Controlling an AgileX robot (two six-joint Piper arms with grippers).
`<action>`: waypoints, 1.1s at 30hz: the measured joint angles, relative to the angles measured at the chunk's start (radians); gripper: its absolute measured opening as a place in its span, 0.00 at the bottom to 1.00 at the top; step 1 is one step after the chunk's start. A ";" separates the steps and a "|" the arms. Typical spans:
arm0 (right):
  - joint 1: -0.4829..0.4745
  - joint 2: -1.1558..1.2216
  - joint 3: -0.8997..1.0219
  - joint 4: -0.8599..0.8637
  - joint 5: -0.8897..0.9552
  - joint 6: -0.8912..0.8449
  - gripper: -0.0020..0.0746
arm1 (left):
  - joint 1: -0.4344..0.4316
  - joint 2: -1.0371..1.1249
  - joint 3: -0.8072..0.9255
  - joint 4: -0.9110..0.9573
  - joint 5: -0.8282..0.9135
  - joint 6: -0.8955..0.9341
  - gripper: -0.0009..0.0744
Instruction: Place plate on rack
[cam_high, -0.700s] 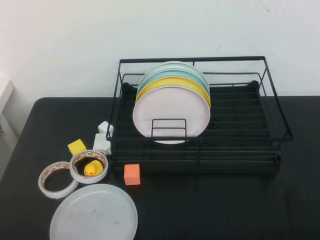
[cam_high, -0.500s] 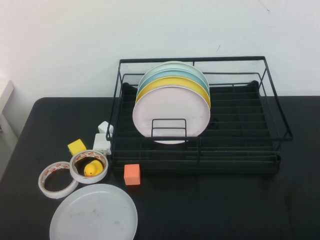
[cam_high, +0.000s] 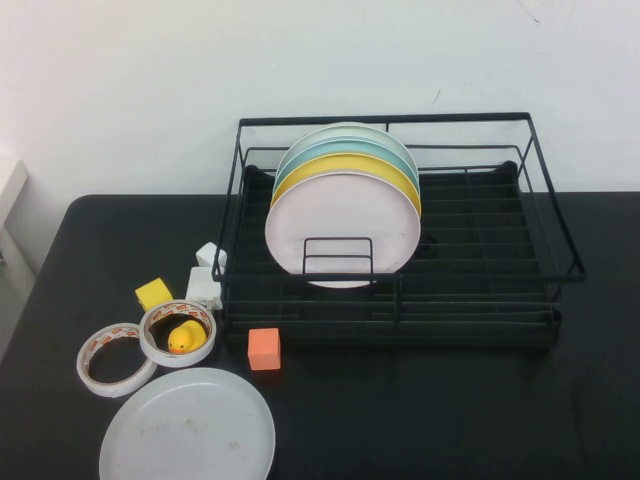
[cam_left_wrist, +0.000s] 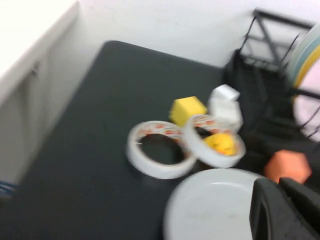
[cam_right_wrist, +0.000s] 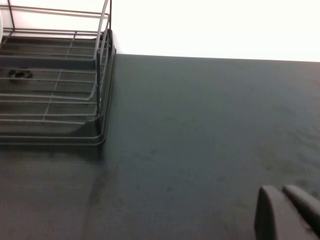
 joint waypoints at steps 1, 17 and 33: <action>0.000 0.000 0.000 0.000 0.000 0.000 0.02 | 0.000 0.000 0.000 -0.033 -0.005 -0.020 0.01; 0.000 0.000 0.000 0.000 0.000 0.000 0.02 | 0.000 0.000 0.002 -0.849 -0.205 -0.286 0.01; 0.000 0.000 0.000 0.000 0.000 0.000 0.02 | 0.000 0.179 -0.399 -0.576 0.131 0.322 0.01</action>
